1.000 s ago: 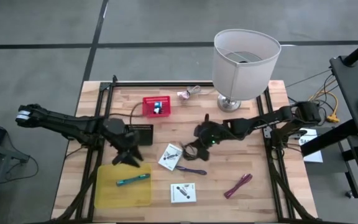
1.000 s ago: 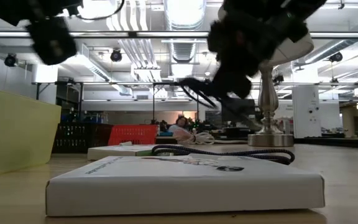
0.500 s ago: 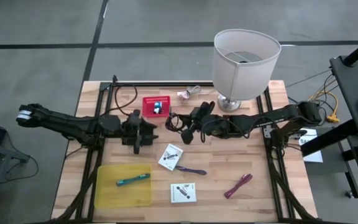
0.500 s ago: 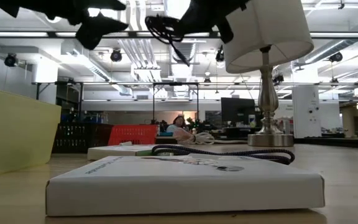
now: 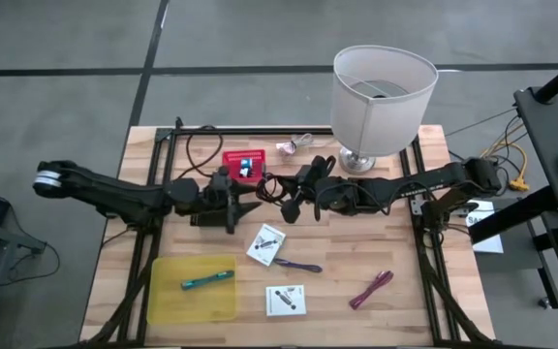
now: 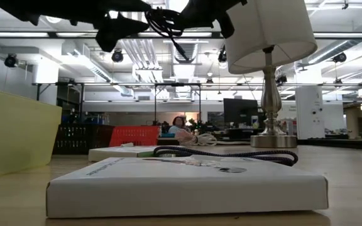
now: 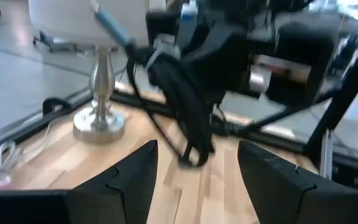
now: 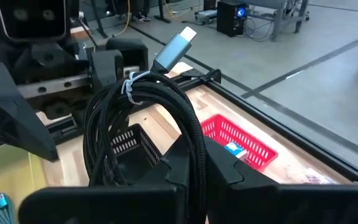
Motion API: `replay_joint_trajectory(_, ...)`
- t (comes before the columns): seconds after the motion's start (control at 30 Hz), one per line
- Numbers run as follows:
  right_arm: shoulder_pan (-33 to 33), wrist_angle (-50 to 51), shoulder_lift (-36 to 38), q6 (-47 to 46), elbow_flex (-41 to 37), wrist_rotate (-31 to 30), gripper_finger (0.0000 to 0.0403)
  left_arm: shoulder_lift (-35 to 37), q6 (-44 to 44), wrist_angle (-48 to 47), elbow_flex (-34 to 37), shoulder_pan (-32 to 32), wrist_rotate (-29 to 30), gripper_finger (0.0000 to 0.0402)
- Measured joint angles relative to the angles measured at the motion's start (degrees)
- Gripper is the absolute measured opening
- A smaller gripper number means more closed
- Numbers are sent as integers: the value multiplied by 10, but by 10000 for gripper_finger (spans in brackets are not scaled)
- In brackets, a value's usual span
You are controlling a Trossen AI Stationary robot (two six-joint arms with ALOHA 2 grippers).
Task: Pick and place items into bin
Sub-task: Put the black charger cable into the yellow bin
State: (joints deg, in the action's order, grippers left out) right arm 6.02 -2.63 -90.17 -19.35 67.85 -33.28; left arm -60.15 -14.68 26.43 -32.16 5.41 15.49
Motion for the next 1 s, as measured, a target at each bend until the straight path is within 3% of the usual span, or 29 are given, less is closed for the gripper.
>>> replay_joint_trajectory(0.2, 0, -1, 0, 1, -4, 0, 12, -45, 0, 119, 0, -1, -1, 206)
replay_joint_trajectory(0.47, 0, -13, 0, 3, -5, -1, 12, -88, -19, 131, -10, -2, -3, 191)
replay_joint_trajectory(0.6, 0, -14, 0, 3, -5, 0, 12, -95, -15, 138, -17, -4, -3, 148)
replay_joint_trajectory(0.83, 0, -12, 0, 5, -5, 8, 13, -82, -16, 135, -13, -8, -3, 17)
replay_joint_trajectory(1.0, -1, -6, 0, 18, -5, 40, 33, -75, -15, 130, -13, -9, -6, 9)
